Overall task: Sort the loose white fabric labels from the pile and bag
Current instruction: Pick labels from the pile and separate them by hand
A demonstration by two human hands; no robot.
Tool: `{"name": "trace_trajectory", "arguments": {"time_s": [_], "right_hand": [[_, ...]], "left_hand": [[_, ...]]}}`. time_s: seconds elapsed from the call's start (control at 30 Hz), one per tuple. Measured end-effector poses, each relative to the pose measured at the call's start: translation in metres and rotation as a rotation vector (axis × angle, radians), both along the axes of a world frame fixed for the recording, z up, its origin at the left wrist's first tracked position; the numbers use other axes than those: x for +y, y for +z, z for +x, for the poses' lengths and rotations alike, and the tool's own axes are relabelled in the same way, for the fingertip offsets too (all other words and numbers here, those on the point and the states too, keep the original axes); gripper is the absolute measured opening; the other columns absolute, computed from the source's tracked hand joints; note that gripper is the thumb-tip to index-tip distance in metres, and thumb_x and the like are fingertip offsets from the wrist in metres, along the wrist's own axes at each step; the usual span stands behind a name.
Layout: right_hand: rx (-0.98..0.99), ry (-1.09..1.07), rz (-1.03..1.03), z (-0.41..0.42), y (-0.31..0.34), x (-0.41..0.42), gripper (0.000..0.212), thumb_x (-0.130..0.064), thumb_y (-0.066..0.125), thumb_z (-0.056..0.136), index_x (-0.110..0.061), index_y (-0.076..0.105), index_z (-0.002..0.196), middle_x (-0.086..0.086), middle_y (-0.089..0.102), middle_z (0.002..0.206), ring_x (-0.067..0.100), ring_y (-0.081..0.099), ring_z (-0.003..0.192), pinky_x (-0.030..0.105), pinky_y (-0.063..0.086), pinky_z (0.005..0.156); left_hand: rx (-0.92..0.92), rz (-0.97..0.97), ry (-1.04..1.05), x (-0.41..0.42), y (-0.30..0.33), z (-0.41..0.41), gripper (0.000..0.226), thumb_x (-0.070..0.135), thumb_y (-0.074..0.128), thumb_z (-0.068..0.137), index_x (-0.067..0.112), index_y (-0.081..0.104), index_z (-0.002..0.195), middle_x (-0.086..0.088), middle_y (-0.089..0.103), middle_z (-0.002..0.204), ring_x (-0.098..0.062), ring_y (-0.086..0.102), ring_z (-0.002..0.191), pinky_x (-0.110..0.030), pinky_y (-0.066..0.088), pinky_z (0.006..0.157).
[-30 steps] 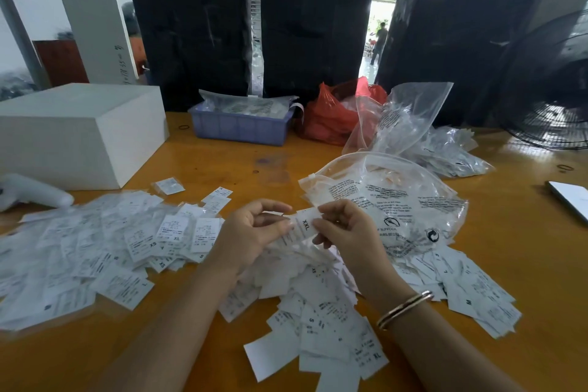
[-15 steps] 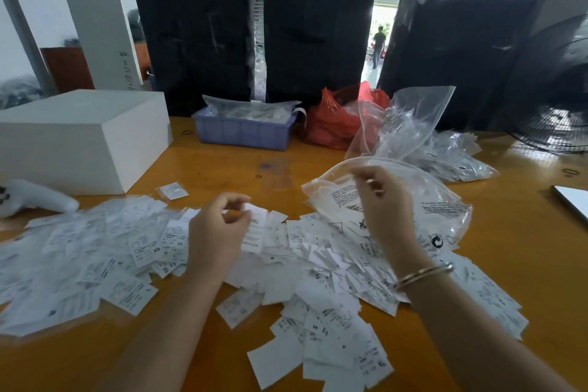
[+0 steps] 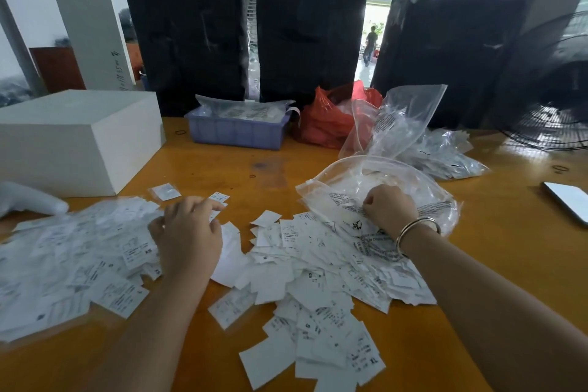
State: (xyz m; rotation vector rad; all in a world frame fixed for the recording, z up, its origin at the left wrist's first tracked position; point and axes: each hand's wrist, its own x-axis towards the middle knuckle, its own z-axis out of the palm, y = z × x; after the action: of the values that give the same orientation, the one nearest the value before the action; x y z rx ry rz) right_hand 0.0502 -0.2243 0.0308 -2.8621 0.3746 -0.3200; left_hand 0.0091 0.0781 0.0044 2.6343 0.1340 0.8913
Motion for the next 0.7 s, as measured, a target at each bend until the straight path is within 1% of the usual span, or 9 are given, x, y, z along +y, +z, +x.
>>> {"name": "trace_trajectory", "arguments": {"time_s": [0.13, 0.2, 0.27, 0.37, 0.43, 0.53, 0.57, 0.63, 0.7], "right_hand": [[-0.067, -0.001, 0.059, -0.001, 0.0, -0.003, 0.014, -0.018, 0.055, 0.087, -0.014, 0.067, 0.08, 0.003, 0.066, 0.086, 0.024, 0.059, 0.082, 0.039, 0.048, 0.084], [-0.155, -0.016, 0.167, -0.001, 0.0, -0.005, 0.016, -0.016, 0.054, 0.085, -0.011, 0.063, 0.072, 0.004, 0.062, 0.074, 0.026, 0.059, 0.074, 0.039, 0.049, 0.077], [-0.276, -0.01, 0.342, -0.002, 0.002, -0.005, 0.018, -0.015, 0.054, 0.085, -0.01, 0.058, 0.068, 0.002, 0.056, 0.064, 0.024, 0.054, 0.065, 0.033, 0.044, 0.065], [-0.456, 0.044, 0.607, -0.01, 0.012, 0.004, 0.011, -0.019, 0.058, 0.09, -0.011, 0.063, 0.084, -0.005, 0.064, 0.072, 0.01, 0.051, 0.059, 0.019, 0.038, 0.052], [-0.548, 0.19, 0.792, -0.023, 0.022, 0.018, 0.007, -0.016, 0.059, 0.091, -0.017, 0.062, 0.085, -0.006, 0.069, 0.073, 0.008, 0.059, 0.06, 0.014, 0.043, 0.05], [-0.496, 0.457, 0.938, -0.044, 0.029, 0.047, 0.01, -0.009, 0.056, 0.092, -0.017, 0.06, 0.087, -0.001, 0.071, 0.072, 0.011, 0.068, 0.066, 0.018, 0.051, 0.058], [-0.443, 0.502, 0.979, -0.05, 0.028, 0.057, 0.008, -0.009, 0.056, 0.093, -0.015, 0.059, 0.089, 0.002, 0.071, 0.073, 0.016, 0.068, 0.065, 0.022, 0.051, 0.058], [-0.329, 0.536, 1.036, -0.061, 0.022, 0.078, 0.003, -0.014, 0.056, 0.093, -0.014, 0.059, 0.091, 0.005, 0.071, 0.073, 0.022, 0.067, 0.064, 0.024, 0.05, 0.056], [-0.247, 0.541, 1.022, -0.069, 0.013, 0.094, 0.002, -0.015, 0.058, 0.091, -0.014, 0.059, 0.092, 0.005, 0.07, 0.071, 0.016, 0.066, 0.061, 0.019, 0.048, 0.053]], "left_hand": [[-0.108, 0.025, -0.326, -0.015, 0.001, -0.004, 0.018, 0.006, 0.069, 0.08, 0.019, 0.071, 0.092, 0.0, 0.066, 0.1, -0.025, 0.057, 0.097, -0.036, 0.038, 0.08], [-0.116, 0.031, -0.453, -0.022, 0.001, -0.006, 0.018, 0.004, 0.07, 0.08, 0.018, 0.071, 0.091, 0.003, 0.066, 0.097, -0.022, 0.058, 0.097, -0.033, 0.038, 0.082], [-0.113, 0.019, -0.527, -0.026, 0.001, -0.008, 0.018, 0.003, 0.07, 0.08, 0.018, 0.071, 0.091, 0.004, 0.066, 0.096, -0.021, 0.057, 0.097, -0.034, 0.04, 0.084], [-0.085, -0.068, -0.607, -0.031, 0.002, -0.011, 0.018, 0.006, 0.068, 0.084, 0.022, 0.07, 0.093, 0.011, 0.063, 0.097, -0.015, 0.054, 0.099, -0.036, 0.044, 0.087], [-0.017, -0.2, -0.674, -0.035, 0.005, -0.015, 0.022, 0.014, 0.064, 0.089, 0.035, 0.065, 0.094, 0.024, 0.058, 0.099, -0.005, 0.052, 0.101, -0.027, 0.042, 0.089], [0.155, -0.446, -0.742, -0.038, 0.009, -0.018, 0.016, 0.036, 0.059, 0.091, 0.051, 0.057, 0.096, 0.038, 0.054, 0.1, 0.01, 0.051, 0.099, -0.014, 0.041, 0.079], [0.204, -0.537, -0.762, -0.038, 0.009, -0.018, 0.013, 0.046, 0.057, 0.089, 0.051, 0.056, 0.1, 0.036, 0.055, 0.103, 0.009, 0.052, 0.099, -0.015, 0.043, 0.078], [0.295, -0.7, -0.819, -0.038, 0.01, -0.018, 0.033, 0.065, 0.056, 0.081, 0.044, 0.059, 0.107, 0.024, 0.062, 0.105, 0.004, 0.057, 0.098, -0.014, 0.046, 0.078], [0.33, -0.76, -0.86, -0.039, 0.013, -0.019, 0.046, 0.07, 0.052, 0.078, 0.033, 0.063, 0.103, 0.015, 0.067, 0.092, 0.004, 0.061, 0.086, -0.008, 0.045, 0.071]]}}
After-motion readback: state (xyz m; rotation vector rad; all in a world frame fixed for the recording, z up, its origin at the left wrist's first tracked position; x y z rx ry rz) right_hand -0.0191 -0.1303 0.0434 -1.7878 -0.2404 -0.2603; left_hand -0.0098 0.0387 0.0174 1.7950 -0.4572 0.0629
